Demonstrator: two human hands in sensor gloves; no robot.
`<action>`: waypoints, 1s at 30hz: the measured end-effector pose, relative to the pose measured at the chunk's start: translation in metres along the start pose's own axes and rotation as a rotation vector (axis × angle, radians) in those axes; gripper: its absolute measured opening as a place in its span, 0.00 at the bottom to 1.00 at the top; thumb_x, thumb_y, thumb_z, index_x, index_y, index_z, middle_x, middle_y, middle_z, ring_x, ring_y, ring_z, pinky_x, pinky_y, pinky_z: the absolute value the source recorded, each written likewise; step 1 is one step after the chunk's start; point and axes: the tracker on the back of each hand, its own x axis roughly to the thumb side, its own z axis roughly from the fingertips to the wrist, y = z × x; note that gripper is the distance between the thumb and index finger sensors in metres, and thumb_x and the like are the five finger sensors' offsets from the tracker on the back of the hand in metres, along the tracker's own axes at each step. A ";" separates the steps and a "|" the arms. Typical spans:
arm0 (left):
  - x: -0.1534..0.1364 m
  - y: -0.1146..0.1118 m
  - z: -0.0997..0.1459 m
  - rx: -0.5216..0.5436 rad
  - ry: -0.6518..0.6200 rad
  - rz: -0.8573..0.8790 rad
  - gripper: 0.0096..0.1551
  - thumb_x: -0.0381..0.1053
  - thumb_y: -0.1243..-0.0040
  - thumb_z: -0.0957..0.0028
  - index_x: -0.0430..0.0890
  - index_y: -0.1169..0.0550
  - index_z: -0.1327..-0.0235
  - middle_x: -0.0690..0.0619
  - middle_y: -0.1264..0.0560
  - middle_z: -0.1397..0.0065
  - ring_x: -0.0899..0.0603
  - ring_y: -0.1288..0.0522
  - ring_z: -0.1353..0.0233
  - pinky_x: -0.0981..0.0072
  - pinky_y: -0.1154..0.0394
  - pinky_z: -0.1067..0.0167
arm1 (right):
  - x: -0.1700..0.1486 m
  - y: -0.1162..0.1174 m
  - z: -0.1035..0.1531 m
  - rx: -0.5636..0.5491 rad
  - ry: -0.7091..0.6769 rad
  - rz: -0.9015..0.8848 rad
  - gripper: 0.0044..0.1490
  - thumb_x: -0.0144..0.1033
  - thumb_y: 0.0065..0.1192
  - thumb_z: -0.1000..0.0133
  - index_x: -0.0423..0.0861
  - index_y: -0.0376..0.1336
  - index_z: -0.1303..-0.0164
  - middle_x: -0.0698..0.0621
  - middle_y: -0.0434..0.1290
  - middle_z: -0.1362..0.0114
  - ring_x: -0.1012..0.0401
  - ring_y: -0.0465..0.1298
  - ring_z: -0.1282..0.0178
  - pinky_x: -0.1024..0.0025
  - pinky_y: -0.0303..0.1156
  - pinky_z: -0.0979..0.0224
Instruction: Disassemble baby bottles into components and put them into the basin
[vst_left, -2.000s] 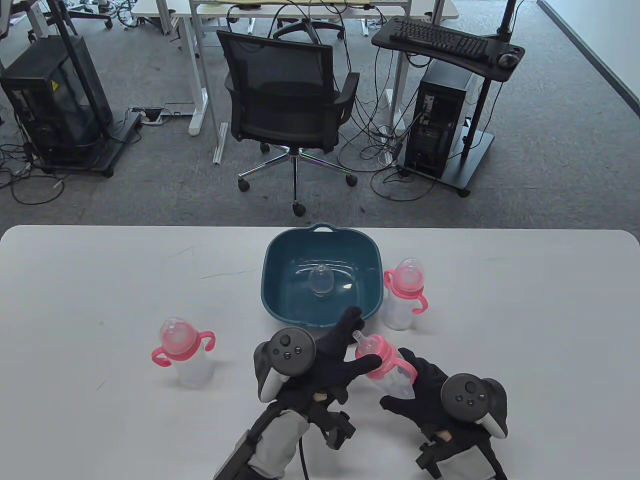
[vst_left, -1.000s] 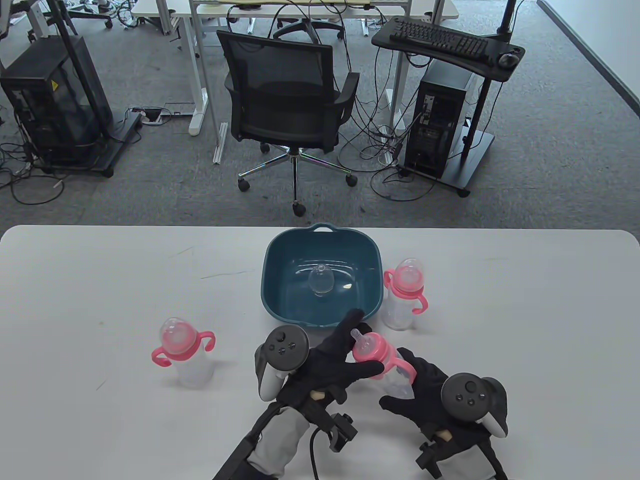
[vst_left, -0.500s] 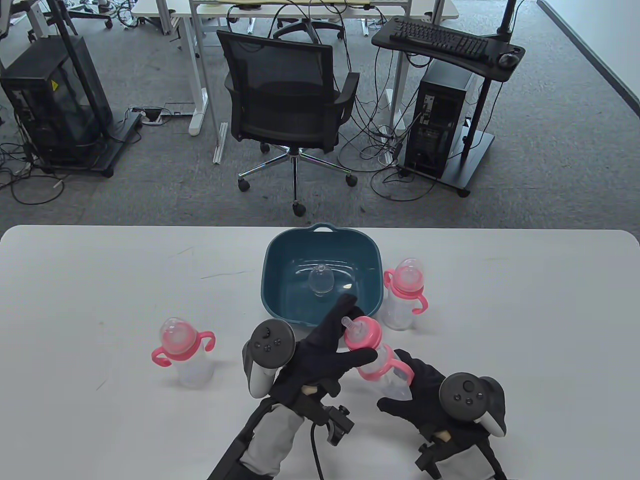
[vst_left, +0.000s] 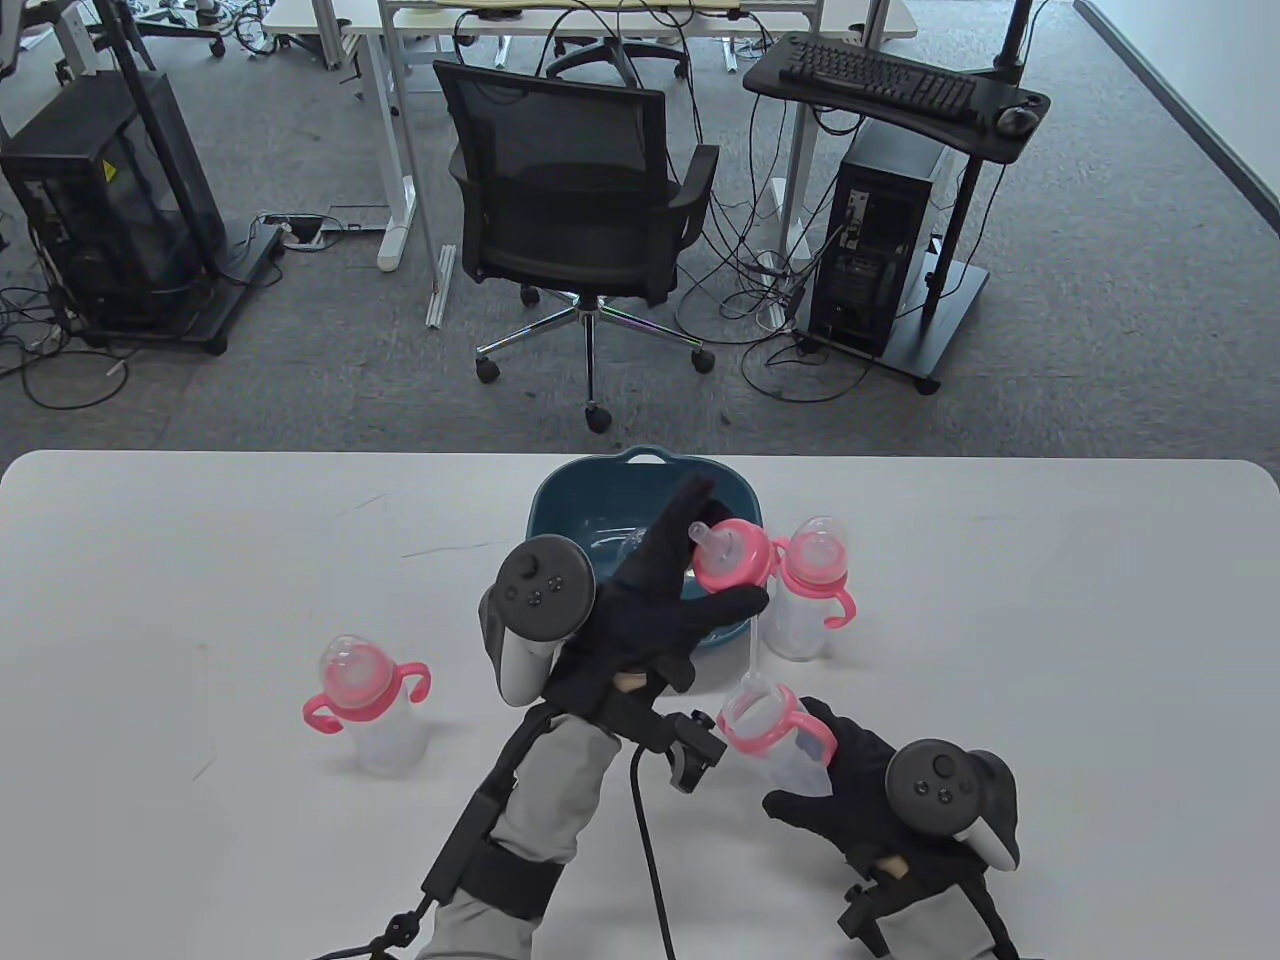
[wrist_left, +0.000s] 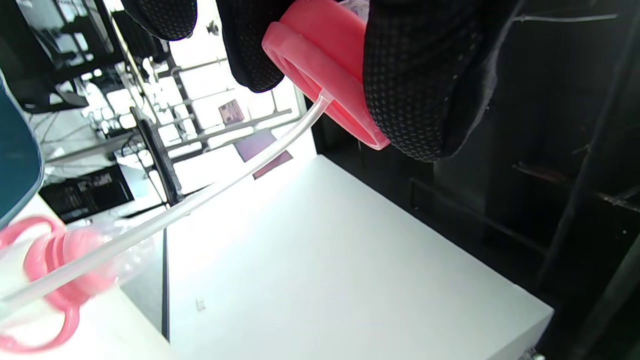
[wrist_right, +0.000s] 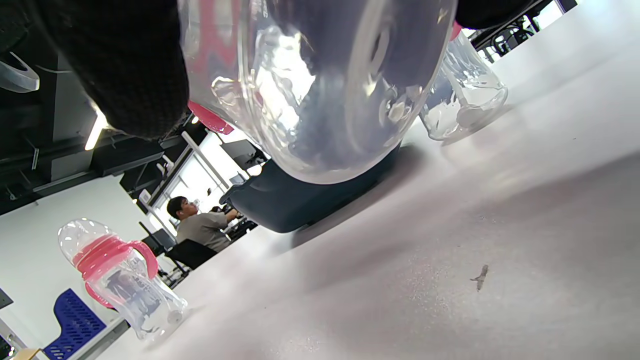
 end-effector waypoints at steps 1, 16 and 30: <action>-0.001 0.004 -0.005 0.016 0.016 -0.008 0.57 0.58 0.26 0.56 0.60 0.49 0.20 0.56 0.42 0.19 0.41 0.35 0.19 0.36 0.45 0.24 | -0.001 -0.001 0.000 -0.005 0.003 -0.003 0.60 0.54 0.74 0.49 0.38 0.47 0.18 0.37 0.62 0.24 0.38 0.65 0.28 0.31 0.56 0.28; -0.078 0.007 -0.045 0.047 0.332 -0.428 0.57 0.56 0.26 0.55 0.62 0.50 0.21 0.57 0.44 0.19 0.43 0.37 0.16 0.37 0.48 0.22 | -0.004 -0.008 0.002 -0.031 0.014 -0.009 0.60 0.54 0.74 0.49 0.38 0.47 0.18 0.37 0.62 0.24 0.38 0.65 0.28 0.31 0.55 0.28; -0.143 -0.022 -0.051 -0.060 0.485 -0.665 0.57 0.56 0.26 0.56 0.61 0.49 0.21 0.56 0.43 0.19 0.42 0.35 0.18 0.37 0.47 0.23 | -0.005 -0.011 0.003 -0.030 0.019 -0.012 0.60 0.54 0.74 0.48 0.38 0.47 0.18 0.37 0.62 0.24 0.37 0.65 0.28 0.31 0.55 0.28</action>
